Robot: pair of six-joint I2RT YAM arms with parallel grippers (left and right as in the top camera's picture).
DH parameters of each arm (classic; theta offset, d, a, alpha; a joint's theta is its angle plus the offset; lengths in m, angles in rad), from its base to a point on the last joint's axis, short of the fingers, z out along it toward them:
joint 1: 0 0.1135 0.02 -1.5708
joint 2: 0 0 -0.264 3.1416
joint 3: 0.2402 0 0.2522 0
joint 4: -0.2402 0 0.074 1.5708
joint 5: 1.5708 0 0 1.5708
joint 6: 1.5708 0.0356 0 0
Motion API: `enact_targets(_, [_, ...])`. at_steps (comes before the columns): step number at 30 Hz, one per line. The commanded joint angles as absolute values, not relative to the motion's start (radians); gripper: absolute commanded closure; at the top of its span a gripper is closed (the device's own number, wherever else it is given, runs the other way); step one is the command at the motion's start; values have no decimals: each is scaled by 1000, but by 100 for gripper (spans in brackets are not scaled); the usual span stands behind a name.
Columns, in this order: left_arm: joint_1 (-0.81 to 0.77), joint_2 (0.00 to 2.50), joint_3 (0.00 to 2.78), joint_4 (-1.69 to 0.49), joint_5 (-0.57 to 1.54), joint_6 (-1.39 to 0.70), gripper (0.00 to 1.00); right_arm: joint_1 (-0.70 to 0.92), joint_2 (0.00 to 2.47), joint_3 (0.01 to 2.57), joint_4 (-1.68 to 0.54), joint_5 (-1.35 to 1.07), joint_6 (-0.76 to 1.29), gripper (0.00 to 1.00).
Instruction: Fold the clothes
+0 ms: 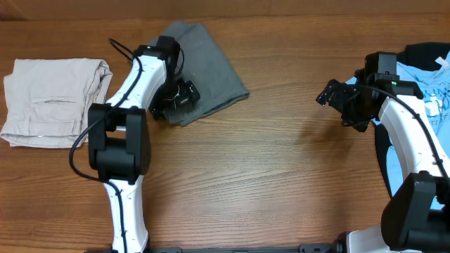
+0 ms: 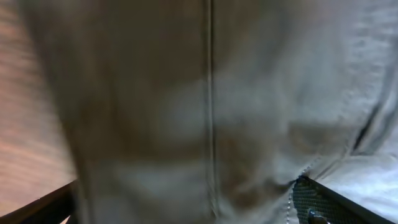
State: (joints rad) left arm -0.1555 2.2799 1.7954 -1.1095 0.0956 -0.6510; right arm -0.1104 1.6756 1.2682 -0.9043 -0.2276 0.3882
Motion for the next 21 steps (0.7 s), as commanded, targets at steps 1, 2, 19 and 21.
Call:
enact_targets(1, [-158, 2326, 1786, -1100, 105, -585, 0, -110, 1671, 1275, -899, -217, 385, 0])
enact_targets(2, [-158, 2333, 1786, -1099, 105, -582, 0, -110, 1671, 1275, -899, -217, 386, 0])
enact_targets(19, [-159, 2340, 1660, -1005, 105, -572, 42, -110, 1671, 1275, -899, -217, 386, 0])
enact_targets(21, [-158, 2340, 1651, -1005, 104, -571, 59, -110, 1671, 1275, -899, -217, 385, 0])
